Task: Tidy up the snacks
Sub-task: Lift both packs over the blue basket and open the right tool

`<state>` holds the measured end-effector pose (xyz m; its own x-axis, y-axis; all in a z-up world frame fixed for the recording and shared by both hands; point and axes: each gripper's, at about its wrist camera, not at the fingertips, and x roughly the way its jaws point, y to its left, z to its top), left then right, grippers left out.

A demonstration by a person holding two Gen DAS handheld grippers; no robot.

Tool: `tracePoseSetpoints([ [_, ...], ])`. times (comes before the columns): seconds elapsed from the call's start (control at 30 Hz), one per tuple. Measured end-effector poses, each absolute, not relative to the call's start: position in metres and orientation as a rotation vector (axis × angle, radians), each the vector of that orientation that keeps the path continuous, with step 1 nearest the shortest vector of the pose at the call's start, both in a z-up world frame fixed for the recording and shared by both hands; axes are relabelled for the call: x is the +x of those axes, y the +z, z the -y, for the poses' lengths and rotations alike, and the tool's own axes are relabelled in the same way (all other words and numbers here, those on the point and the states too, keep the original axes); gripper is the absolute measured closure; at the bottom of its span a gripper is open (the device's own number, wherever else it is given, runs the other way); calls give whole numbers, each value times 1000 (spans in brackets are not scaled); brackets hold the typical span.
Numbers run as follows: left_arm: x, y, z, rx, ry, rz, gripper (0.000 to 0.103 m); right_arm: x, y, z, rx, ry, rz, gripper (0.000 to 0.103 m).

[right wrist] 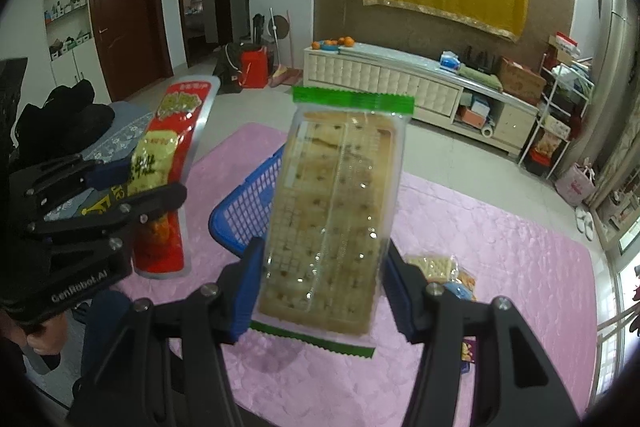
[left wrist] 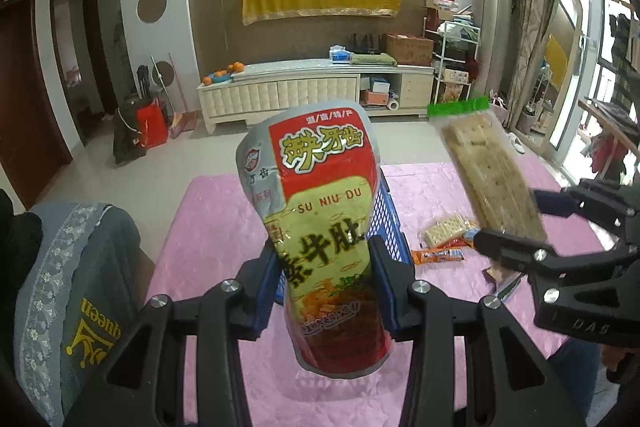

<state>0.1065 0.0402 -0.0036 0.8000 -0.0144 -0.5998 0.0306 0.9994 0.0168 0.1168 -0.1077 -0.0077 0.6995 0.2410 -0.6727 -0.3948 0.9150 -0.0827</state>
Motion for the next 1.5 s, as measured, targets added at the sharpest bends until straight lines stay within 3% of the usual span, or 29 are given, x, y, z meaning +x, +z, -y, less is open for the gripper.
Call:
tracePoseSetpoints([
  [0.4,150,-15,-59,-31,9,-700,63,171,-27,95,-171,384,-806,42],
  [0.9,191,-59,-72,-60,4,-812,63,224,-95,76,-130,394,-974,42],
  [1.23,193,-63,-86,-80,10,-830,63,237,-103,66,-128,369,-1017,42],
  [1.33,192,-62,-86,-81,12,-832,63,240,-103,63,-191,306,-1015,32],
  [1.4,190,-60,-86,-80,10,-830,63,238,-102,64,-184,307,-1012,17],
  [1.5,187,-56,-87,-79,5,-823,63,235,-97,67,-188,283,-1000,15],
])
